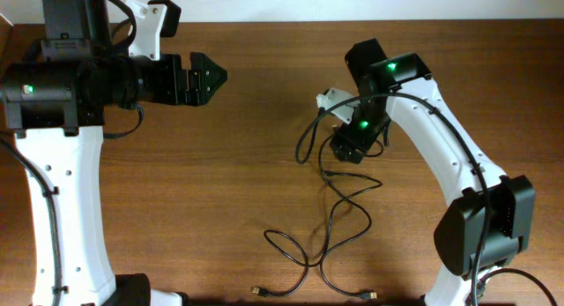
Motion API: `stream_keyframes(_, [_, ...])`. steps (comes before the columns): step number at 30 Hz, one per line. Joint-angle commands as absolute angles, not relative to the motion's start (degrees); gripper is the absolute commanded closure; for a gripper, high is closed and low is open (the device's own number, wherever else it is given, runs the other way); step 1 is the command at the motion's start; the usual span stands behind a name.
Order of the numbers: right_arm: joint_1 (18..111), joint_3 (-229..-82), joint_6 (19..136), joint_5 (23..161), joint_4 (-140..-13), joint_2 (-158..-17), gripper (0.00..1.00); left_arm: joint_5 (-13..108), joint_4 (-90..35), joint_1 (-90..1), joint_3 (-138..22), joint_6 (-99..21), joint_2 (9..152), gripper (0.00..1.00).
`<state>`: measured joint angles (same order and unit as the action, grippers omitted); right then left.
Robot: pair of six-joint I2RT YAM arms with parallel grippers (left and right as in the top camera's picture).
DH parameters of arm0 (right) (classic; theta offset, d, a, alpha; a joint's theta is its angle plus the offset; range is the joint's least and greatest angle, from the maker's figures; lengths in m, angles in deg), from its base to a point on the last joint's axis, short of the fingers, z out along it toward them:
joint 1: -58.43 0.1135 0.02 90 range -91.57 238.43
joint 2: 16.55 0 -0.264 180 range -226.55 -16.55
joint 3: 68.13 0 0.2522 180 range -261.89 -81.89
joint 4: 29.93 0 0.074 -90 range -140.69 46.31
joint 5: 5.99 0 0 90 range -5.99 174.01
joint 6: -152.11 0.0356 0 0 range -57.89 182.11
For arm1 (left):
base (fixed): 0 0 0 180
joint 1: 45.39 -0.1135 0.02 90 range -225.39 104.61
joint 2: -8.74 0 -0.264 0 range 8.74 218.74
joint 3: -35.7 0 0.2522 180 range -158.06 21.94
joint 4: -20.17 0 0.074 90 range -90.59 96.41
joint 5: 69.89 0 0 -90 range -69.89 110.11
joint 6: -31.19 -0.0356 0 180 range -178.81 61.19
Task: Untangle cables
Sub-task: 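Lower the right gripper onto the cable pile and grasp a cable, then pull the grasped cable off to the right with the right gripper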
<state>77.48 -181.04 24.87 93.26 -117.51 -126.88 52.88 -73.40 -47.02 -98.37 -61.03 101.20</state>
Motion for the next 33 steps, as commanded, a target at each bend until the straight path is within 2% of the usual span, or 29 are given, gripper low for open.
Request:
stream_keyframes(1, [75.1,-179.0,16.9,92.3,-111.6,-125.9,0.14,53.8,-73.4,-47.0,-98.5,-62.1,100.9,0.01])
stream_keyframes(3, [74.0,-178.7,16.9,92.4,-108.6,-126.2,0.13,53.7,-73.4,-47.0,-98.5,-62.1,100.9,0.01])
stream_keyframes(5, [73.2,-178.4,16.9,92.4,-107.7,-127.2,0.09,53.7,-73.4,-47.0,-98.5,-62.1,100.9,0.01])
stream_keyframes(6, [73.1,-178.4,16.9,92.5,-107.7,-127.6,0.16,53.7,-73.4,-47.0,-98.5,-62.1,100.9,0.01])
stream_keyframes(8, [73.0,-178.4,17.0,93.2,-107.9,-128.5,0.24,53.8,-73.4,-47.0,-98.5,-62.1,100.9,0.01])
stream_keyframes(10, [73.0,-178.4,17.0,96.1,-107.9,-130.8,0.42,53.8,-73.4,-47.0,-98.5,-62.1,100.9,0.01])
stream_keyframes(12, [73.0,-178.3,17.2,97.2,-108.0,-132.7,0.44,53.7,-73.4,-47.0,-98.5,-62.1,100.9,0.01])
stream_keyframes(13, [73.0,-178.3,17.2,97.3,-108.0,-133.5,0.52,53.7,-73.4,-47.0,-98.5,-62.1,100.9,0.01])
stream_keyframes(14, [73.0,-178.3,17.1,97.3,-108.0,-134.3,0.96,53.7,-73.4,-47.0,-98.5,-62.1,100.9,0.01])
stream_keyframes(21, [74.1,-181.6,20.9,98.0,-109.2,-131.1,0.96,53.7,-73.4,-47.0,-98.5,-62.1,100.9,0.01])
stream_keyframes(23, [74.7,-190.4,26.1,100.9,-111.4,-127.9,0.96,53.7,-73.4,-47.0,-98.5,-62.1,100.9,0.01])
stream_keyframes(25, [74.6,-207.0,38.6,102.9,-112.5,-124.0,0.96,53.7,-73.4,-47.0,-98.5,-62.1,100.9,0.01])
stream_keyframes(27, [74.6,-217.3,45.5,103.4,-112.4,-122.7,0.96,53.7,-73.4,-47.0,-98.5,-62.1,100.9,0.01])
stream_keyframes(33, [74.6,-243.0,59.8,103.3,-110.6,-122.3,0.96,53.3,-73.4,-47.1,-98.5,-62.1,100.9,0.01])
